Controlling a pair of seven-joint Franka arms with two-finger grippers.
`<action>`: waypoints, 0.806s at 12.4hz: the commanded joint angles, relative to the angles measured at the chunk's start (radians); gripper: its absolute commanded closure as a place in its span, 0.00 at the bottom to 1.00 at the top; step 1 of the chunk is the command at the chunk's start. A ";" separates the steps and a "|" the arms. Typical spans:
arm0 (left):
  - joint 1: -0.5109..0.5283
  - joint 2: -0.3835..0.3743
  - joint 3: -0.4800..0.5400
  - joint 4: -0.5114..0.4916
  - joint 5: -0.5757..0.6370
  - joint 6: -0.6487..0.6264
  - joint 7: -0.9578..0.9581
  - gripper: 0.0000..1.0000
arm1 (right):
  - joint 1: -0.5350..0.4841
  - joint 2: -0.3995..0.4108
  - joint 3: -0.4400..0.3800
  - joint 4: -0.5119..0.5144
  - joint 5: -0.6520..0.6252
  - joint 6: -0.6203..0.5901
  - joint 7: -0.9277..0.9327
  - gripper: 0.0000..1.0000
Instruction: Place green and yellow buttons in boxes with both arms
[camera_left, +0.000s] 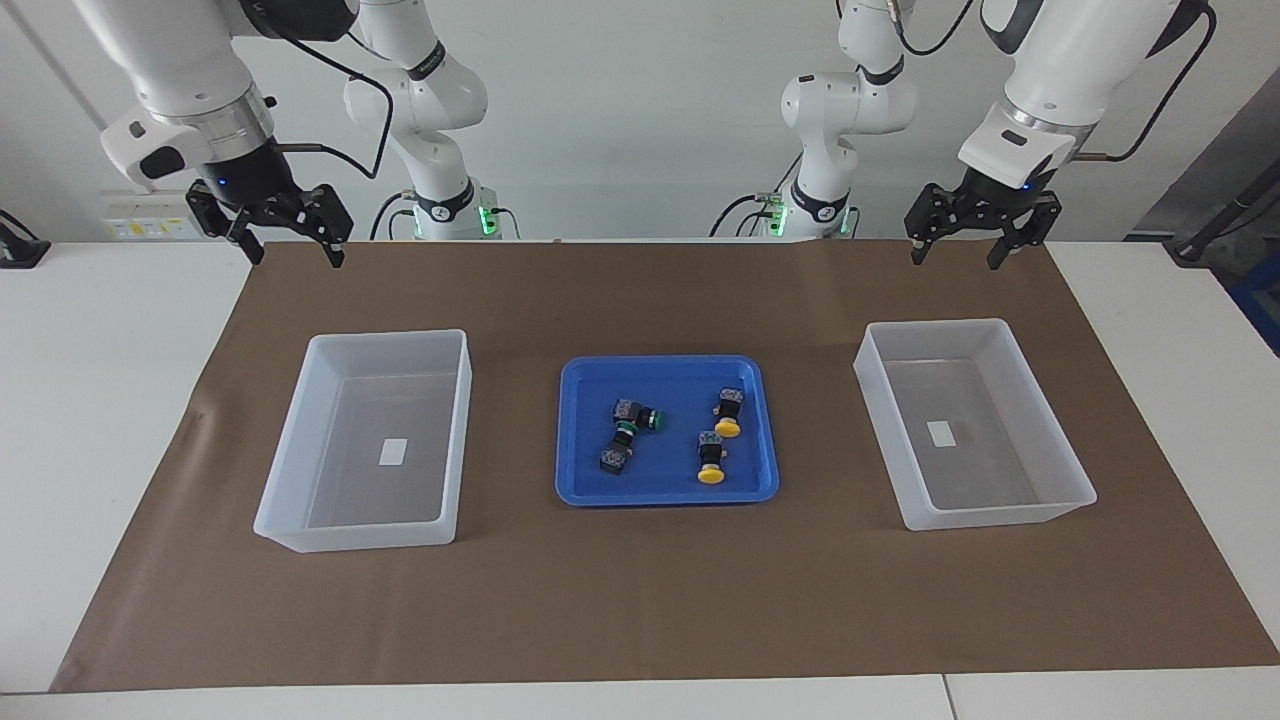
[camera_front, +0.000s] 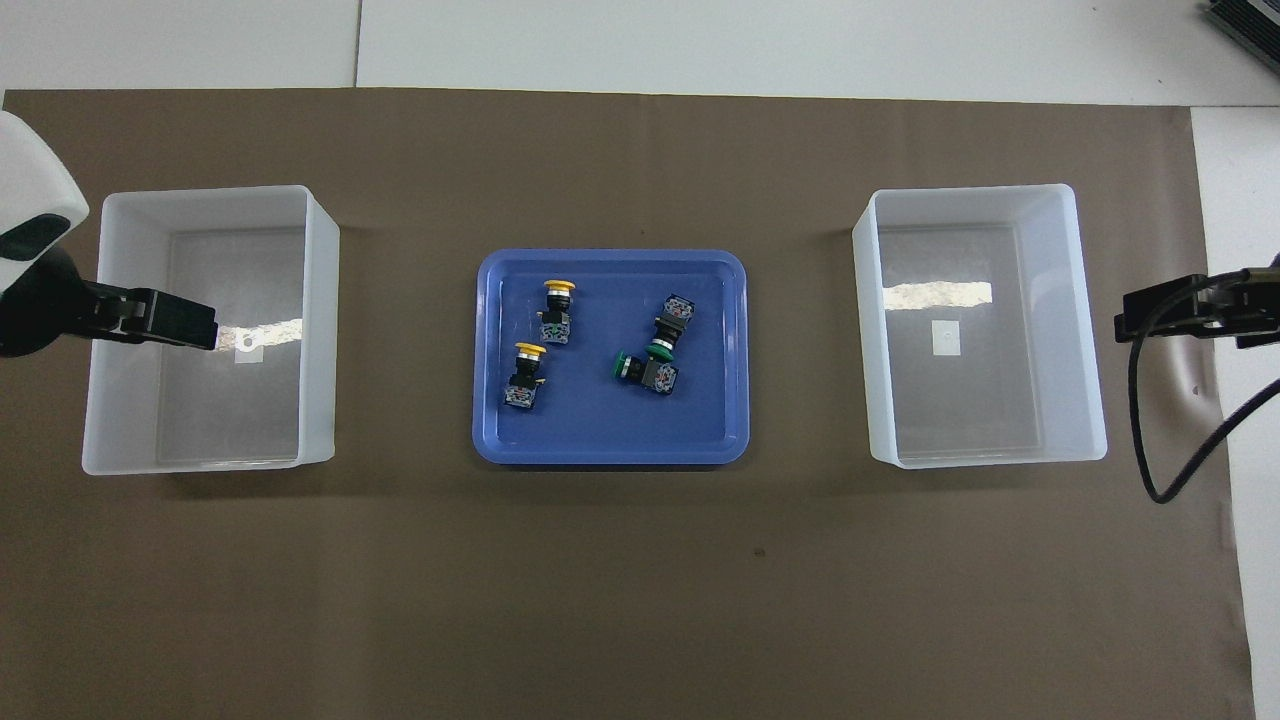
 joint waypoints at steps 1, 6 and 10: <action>0.007 -0.013 -0.005 -0.017 0.013 0.011 0.014 0.00 | -0.007 -0.016 0.007 -0.012 0.006 -0.007 -0.004 0.00; 0.007 -0.015 -0.005 -0.018 0.014 0.006 0.004 0.00 | -0.007 -0.017 0.007 -0.014 0.006 -0.007 -0.004 0.00; -0.004 -0.016 -0.008 -0.018 0.016 0.003 -0.001 0.00 | -0.009 -0.017 0.007 -0.015 0.006 -0.007 -0.004 0.00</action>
